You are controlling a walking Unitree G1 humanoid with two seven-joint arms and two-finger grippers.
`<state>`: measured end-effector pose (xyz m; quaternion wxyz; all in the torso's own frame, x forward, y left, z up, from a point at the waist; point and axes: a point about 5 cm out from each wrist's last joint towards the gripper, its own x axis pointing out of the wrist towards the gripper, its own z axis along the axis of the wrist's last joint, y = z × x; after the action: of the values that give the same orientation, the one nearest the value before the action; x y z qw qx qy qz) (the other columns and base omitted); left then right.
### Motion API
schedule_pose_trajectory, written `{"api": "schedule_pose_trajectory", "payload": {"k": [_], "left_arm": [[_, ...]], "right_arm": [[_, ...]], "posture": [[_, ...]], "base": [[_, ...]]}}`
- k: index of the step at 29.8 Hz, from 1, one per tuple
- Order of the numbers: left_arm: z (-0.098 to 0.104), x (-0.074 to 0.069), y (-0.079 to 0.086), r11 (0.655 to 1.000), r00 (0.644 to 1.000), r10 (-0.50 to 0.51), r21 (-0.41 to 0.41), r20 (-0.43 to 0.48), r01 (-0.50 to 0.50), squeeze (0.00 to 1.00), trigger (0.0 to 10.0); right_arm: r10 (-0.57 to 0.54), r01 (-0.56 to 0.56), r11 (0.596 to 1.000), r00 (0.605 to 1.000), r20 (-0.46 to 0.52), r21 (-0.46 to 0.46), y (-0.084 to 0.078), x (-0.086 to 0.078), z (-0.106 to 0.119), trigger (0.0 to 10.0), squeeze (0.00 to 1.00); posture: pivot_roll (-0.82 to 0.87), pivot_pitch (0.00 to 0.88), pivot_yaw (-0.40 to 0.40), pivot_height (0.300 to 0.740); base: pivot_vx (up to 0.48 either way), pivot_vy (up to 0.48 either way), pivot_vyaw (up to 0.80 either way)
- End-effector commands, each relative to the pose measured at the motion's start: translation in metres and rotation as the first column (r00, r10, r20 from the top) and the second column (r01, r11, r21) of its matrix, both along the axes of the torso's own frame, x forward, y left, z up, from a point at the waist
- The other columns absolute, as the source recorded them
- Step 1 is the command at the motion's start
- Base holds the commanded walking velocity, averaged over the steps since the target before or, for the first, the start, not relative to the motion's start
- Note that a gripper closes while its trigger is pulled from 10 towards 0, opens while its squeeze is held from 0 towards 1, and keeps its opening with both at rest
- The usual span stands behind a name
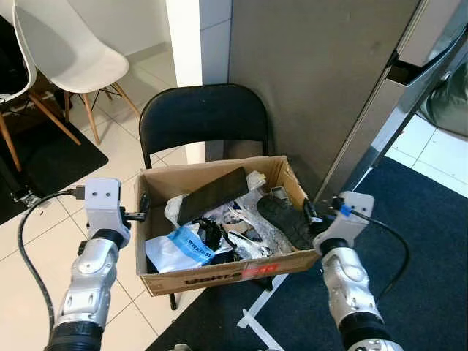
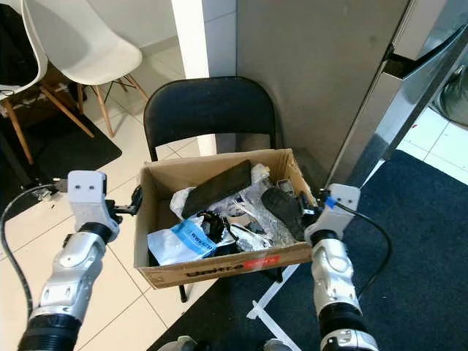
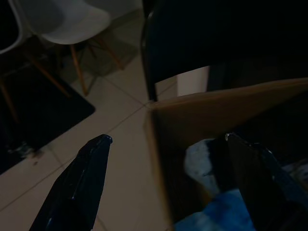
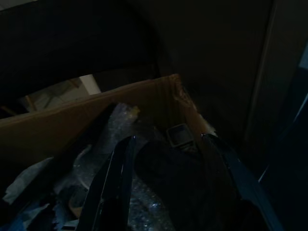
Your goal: Picking trash to rubbish bin
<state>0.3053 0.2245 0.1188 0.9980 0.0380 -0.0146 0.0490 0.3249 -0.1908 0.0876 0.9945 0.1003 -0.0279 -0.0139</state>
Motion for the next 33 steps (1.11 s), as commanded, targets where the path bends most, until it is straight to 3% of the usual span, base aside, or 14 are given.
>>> {"api": "schedule_pose_trajectory", "payload": {"k": [1, 11, 16, 26, 33], "left_arm": [[-0.001, -0.006, 0.01, 0.999, 0.999, 0.042, 0.006, -0.006, -0.042, 0.0, 10.0], [-0.006, -0.007, 0.005, 1.0, 1.0, 0.021, -0.014, -0.021, -0.021, 0.0, 10.0], [-0.005, -0.003, -0.006, 1.0, 1.0, -0.014, -0.006, -0.02, 0.013, 0.0, 10.0], [-0.012, -0.003, -0.017, 0.999, 0.998, -0.049, 0.012, -0.044, 0.05, 0.0, 10.0], [-0.013, -0.001, -0.031, 0.997, 0.996, -0.075, -0.004, -0.041, 0.075, 0.0, 10.0]], "right_arm": [[0.013, -0.012, 1.0, 1.0, -0.026, 0.015, 0.002, -0.004, -0.005, 10.0, 0.0], [0.109, -0.11, 0.994, 0.992, -0.056, -0.002, 0.018, -0.002, -0.008, 10.0, 0.0], [0.14, -0.141, 0.99, 0.987, -0.073, -0.002, 0.023, -0.002, -0.008, 10.0, 0.0], [0.124, -0.125, 0.992, 0.986, -0.114, -0.002, 0.024, -0.005, -0.012, 10.0, 0.0], [0.109, -0.111, 0.994, 0.985, -0.137, -0.009, 0.019, -0.009, -0.018, 10.0, 0.0]], "posture": [[0.13, 0.114, 0.019, 0.74], [0.12, 0.107, 0.018, 0.74], [0.1, 0.113, 0.02, 0.74], [0.08, 0.121, 0.006, 0.74], [0.07, 0.106, 0.002, 0.74]], "base": [[0.0, 0.0, 0.0], [0.0, 0.0, 0.0], [0.0, 0.0, 0.0], [0.0, 0.0, 0.0], [0.0, 0.0, -0.52]]}}
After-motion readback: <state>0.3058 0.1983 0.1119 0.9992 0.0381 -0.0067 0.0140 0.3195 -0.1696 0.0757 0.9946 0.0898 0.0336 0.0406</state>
